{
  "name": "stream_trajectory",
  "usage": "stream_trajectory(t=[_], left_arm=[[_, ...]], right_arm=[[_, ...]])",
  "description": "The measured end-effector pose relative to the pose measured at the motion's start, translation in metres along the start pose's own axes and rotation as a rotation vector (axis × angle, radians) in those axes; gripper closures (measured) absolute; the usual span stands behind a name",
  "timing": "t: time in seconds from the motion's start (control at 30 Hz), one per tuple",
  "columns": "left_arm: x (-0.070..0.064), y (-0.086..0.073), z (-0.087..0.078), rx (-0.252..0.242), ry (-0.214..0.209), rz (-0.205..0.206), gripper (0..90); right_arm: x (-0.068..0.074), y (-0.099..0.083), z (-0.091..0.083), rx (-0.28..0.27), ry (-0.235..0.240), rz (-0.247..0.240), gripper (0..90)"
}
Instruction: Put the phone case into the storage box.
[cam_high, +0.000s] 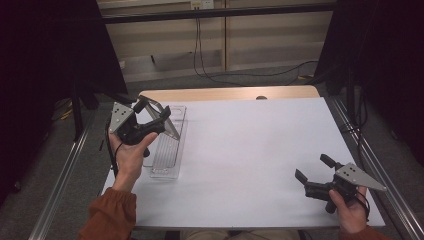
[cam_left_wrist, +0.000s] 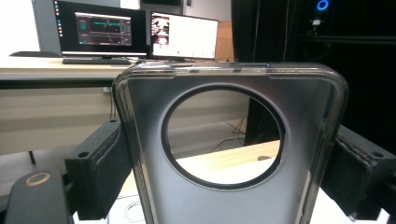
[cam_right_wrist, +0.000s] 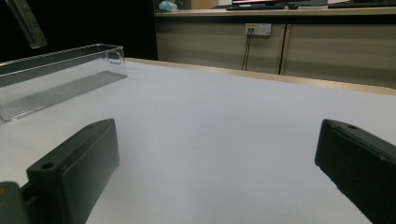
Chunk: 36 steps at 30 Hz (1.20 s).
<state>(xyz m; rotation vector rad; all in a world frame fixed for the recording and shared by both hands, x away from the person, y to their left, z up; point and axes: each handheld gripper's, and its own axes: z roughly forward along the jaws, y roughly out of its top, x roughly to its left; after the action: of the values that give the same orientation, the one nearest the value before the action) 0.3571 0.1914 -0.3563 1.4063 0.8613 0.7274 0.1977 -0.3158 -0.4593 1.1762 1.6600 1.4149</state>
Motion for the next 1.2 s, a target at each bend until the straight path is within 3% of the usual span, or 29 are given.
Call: stream_trajectory(t=[0.27,0.47,0.7,1.2], left_arm=[[0.008,-0.003,0.008,0.014,0.035,0.019,12.6],[0.015,-0.005,0.015,0.02,0.052,0.01,12.7],[0.014,-0.011,0.025,0.025,0.053,0.022,12.7],[0.022,-0.018,0.039,0.038,0.107,0.026,12.6]], right_arm=[[0.0,0.0,0.0,-0.002,0.003,0.001,0.0],[0.0,0.0,0.0,-0.004,0.002,0.002,0.0],[0.0,0.0,0.0,-0.003,0.004,0.003,0.0],[0.0,0.0,0.0,-0.004,0.001,0.001,0.0]])
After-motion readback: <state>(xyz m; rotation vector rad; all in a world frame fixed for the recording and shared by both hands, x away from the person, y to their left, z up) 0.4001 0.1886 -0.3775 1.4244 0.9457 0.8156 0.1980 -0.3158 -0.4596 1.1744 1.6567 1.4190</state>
